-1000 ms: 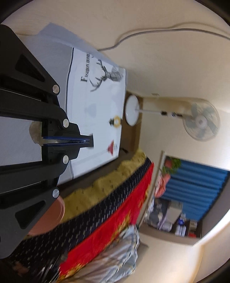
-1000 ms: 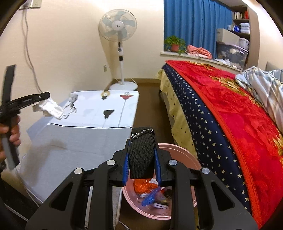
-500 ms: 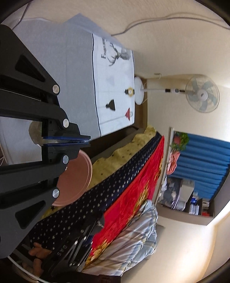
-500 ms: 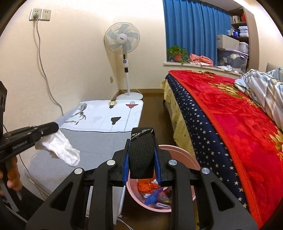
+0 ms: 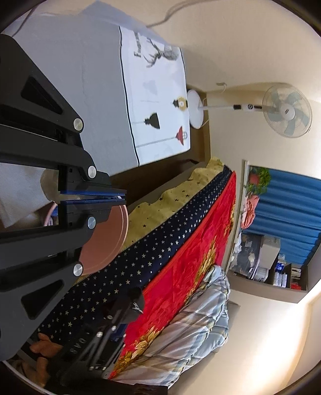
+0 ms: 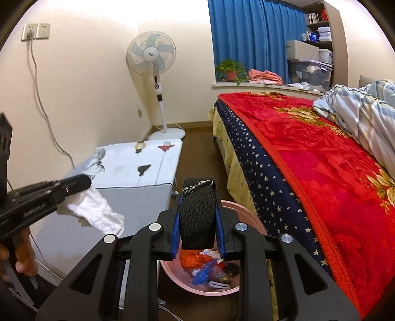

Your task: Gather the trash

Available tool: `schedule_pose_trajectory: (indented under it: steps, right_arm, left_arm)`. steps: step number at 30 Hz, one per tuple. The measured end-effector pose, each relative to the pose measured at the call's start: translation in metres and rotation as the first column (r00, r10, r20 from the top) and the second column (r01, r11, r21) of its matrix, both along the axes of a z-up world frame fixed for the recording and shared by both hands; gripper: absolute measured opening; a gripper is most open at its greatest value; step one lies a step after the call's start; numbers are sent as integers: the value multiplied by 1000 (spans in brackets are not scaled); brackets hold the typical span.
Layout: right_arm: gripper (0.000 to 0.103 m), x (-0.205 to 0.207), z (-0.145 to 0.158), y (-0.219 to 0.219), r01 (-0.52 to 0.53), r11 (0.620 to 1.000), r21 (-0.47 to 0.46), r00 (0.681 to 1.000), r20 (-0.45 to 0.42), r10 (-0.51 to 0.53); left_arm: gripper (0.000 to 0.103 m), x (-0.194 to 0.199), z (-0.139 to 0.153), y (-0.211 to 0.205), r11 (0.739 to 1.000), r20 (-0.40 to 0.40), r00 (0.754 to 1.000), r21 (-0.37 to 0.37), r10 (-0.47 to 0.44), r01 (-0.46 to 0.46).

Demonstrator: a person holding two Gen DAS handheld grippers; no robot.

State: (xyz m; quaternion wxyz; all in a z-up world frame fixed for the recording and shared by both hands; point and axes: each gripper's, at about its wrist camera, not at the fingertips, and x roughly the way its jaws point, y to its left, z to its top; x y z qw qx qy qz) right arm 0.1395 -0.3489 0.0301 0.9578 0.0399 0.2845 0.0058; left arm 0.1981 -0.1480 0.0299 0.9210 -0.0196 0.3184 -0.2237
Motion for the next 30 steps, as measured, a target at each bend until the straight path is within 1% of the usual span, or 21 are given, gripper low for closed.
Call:
schedule_pose_trajectory:
  steps: [7, 13, 16, 18, 19, 20, 21, 22, 23, 25, 26, 28, 30]
  right_arm:
    - [25, 29, -21, -7, 56, 998, -32, 996, -73, -58]
    - [26, 51, -41, -22, 109, 994, -16, 983, -144, -111]
    - [26, 60, -51, -32, 138, 990, 3, 975, -178, -135]
    - [29, 66, -56, -36, 152, 988, 1, 971, -189, -149]
    - [37, 68, -59, -37, 157, 988, -8, 969, -194, -155]
    - [45, 70, -61, -38, 166, 986, -23, 965, -200, -167]
    - [63, 71, -63, -39, 176, 984, -32, 963, -203, -179]
    - [67, 72, -64, -40, 186, 982, -33, 960, -204, -189]
    - [67, 72, -64, -41, 191, 981, -34, 960, -200, -194]
    - [74, 73, -64, -41, 192, 980, -52, 959, -200, -199]
    - [75, 72, -63, -41, 194, 979, -58, 960, -195, -202]
    - [80, 71, -61, -40, 188, 980, -62, 962, -188, -196]
    - [86, 66, -54, -35, 175, 982, -68, 968, -169, -184]
  left_arm:
    - [2, 43, -26, -35, 999, -59, 997, 9, -45, 46]
    - [2, 70, -58, -65, 997, -139, 987, 9, -81, 83]
    - [2, 76, -74, -78, 995, -162, 982, 29, -93, 99]
    - [2, 80, -80, -82, 994, -174, 980, 34, -93, 100]
    - [3, 81, -84, -84, 995, -178, 980, 45, -85, 95]
    - [10, 83, -86, -85, 995, -174, 982, 53, -74, 85]
    - [22, 83, -87, -85, 995, -169, 983, 59, -67, 78]
    - [62, 84, -87, -84, 995, -166, 985, 77, -50, 64]
    - [95, 84, -86, -82, 994, -154, 988, 104, -15, 32]
    - [95, 82, -83, -77, 989, -95, 993, 140, 69, -55]
    - [95, 83, -82, -75, 988, -91, 993, 142, 76, -63]
    - [95, 83, -80, -71, 987, -119, 990, 148, 81, -63]
    - [95, 77, -72, -64, 985, -107, 990, 156, 92, -75]
